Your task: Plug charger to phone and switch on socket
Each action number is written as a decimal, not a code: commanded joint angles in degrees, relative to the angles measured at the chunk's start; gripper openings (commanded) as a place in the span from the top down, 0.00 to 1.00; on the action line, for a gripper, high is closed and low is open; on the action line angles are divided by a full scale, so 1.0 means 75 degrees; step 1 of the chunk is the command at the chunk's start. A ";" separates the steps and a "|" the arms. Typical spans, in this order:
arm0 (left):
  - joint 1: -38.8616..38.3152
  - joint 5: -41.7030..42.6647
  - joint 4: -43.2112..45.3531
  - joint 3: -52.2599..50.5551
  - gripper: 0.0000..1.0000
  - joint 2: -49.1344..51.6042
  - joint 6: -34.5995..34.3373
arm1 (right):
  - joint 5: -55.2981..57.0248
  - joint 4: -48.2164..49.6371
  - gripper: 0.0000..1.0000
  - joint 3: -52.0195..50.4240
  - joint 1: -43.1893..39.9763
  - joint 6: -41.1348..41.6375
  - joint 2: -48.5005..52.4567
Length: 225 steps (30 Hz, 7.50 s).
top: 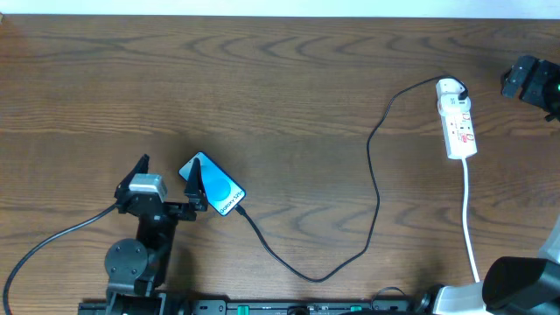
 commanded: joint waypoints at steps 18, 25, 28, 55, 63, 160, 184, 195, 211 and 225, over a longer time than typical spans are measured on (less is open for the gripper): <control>0.0300 -0.0017 0.1693 -0.1582 0.07 -0.1498 -0.0041 | 0.0000 -0.0017 0.01 0.0000 0.0047 0.0082 0.0038; 0.0548 -0.0020 0.1431 -0.1746 0.08 -0.1853 -0.0041 | 0.0003 -0.0017 0.01 0.0000 0.0047 0.0085 0.0038; 0.0548 -0.0020 0.1230 -0.1746 0.08 -0.1853 -0.0041 | 0.0003 -0.0017 0.01 0.0000 0.0047 0.0085 0.0038; 0.0545 -0.0044 -0.1460 -0.1746 0.08 -0.1851 -0.0041 | 0.0003 -0.0017 0.01 0.0000 0.0047 0.0085 0.0038; 0.0545 -0.0044 -0.1457 -0.1746 0.07 -0.1839 -0.0041 | 0.0003 -0.0017 0.01 0.0000 0.0047 0.0082 0.0038; 0.0545 -0.0044 -0.1460 -0.1746 0.08 -0.1833 -0.0041 | -0.0020 0.4162 0.01 -0.3480 0.0055 0.0262 -0.2938; 0.0545 -0.0044 -0.1457 -0.1746 0.08 -0.1833 -0.0041 | 0.0000 0.8979 0.01 -0.9658 0.1746 0.0542 -0.6225; 0.0545 -0.0044 -0.1457 -0.1746 0.08 -0.1833 -0.0041 | 0.0000 1.0267 0.01 -1.1712 0.1953 0.0545 -0.7548; 0.0545 -0.0044 -0.1457 -0.1746 0.08 -0.1833 -0.0041 | 0.0198 1.0544 0.01 -1.3735 0.2130 0.0624 -0.9710; 0.0545 -0.0044 -0.1457 -0.1746 0.08 -0.1833 -0.0041 | 0.0857 0.9570 0.01 -1.3735 0.2495 0.0595 -1.0754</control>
